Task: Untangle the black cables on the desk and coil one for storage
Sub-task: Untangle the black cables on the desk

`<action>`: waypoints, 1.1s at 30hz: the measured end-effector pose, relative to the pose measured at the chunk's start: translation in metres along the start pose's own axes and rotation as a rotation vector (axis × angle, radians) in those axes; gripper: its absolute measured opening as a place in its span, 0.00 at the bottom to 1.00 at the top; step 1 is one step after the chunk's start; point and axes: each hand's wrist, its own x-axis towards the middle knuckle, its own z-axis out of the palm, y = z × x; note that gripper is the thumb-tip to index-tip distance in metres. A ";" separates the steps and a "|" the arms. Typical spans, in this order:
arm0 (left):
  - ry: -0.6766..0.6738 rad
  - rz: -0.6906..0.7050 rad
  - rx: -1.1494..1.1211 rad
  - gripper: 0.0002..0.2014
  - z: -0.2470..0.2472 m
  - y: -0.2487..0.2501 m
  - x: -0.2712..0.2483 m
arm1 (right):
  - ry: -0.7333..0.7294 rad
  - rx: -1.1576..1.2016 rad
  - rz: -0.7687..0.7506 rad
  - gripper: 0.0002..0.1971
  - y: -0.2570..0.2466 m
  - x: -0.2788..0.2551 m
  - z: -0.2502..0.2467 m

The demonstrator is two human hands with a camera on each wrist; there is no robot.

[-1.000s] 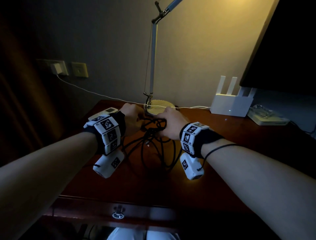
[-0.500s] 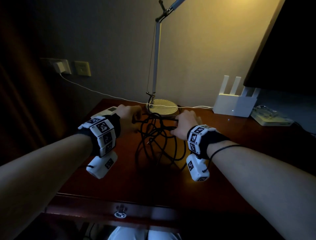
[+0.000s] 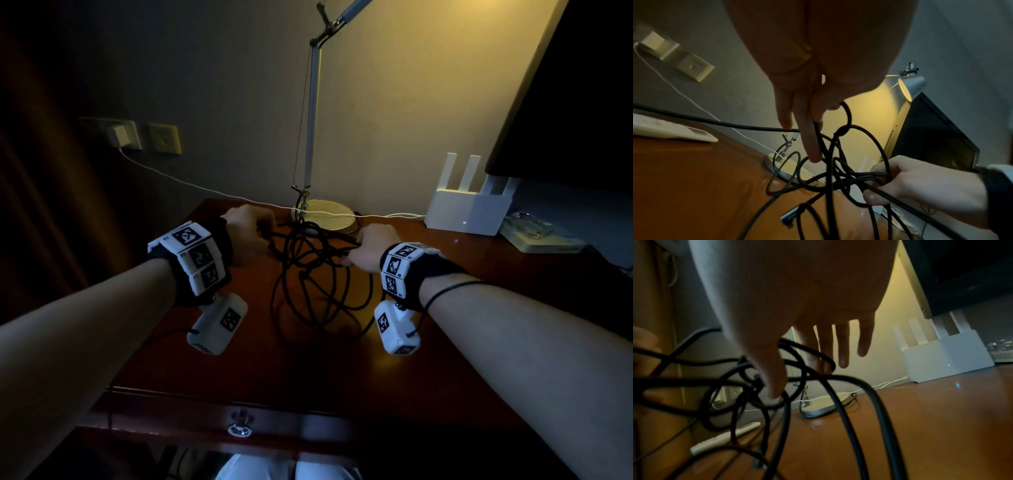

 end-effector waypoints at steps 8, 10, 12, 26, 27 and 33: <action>0.011 -0.014 -0.031 0.14 0.008 0.008 0.006 | -0.009 0.062 -0.230 0.35 -0.027 -0.011 -0.019; 0.033 -0.004 -0.009 0.14 0.010 0.012 0.007 | 0.015 0.140 -0.337 0.31 -0.036 -0.010 -0.021; 0.039 0.007 0.000 0.14 0.011 0.014 0.008 | -0.025 0.152 -0.412 0.25 -0.042 -0.009 -0.019; -0.098 -0.050 -0.420 0.07 0.011 0.008 -0.003 | 0.313 0.335 0.238 0.13 0.016 0.042 -0.020; -0.114 -0.056 -0.476 0.07 0.012 0.012 -0.003 | 0.311 0.297 0.248 0.14 0.015 0.042 -0.019; -0.224 -0.069 -0.556 0.04 0.016 0.020 -0.005 | 0.288 0.232 0.270 0.14 0.004 0.030 -0.024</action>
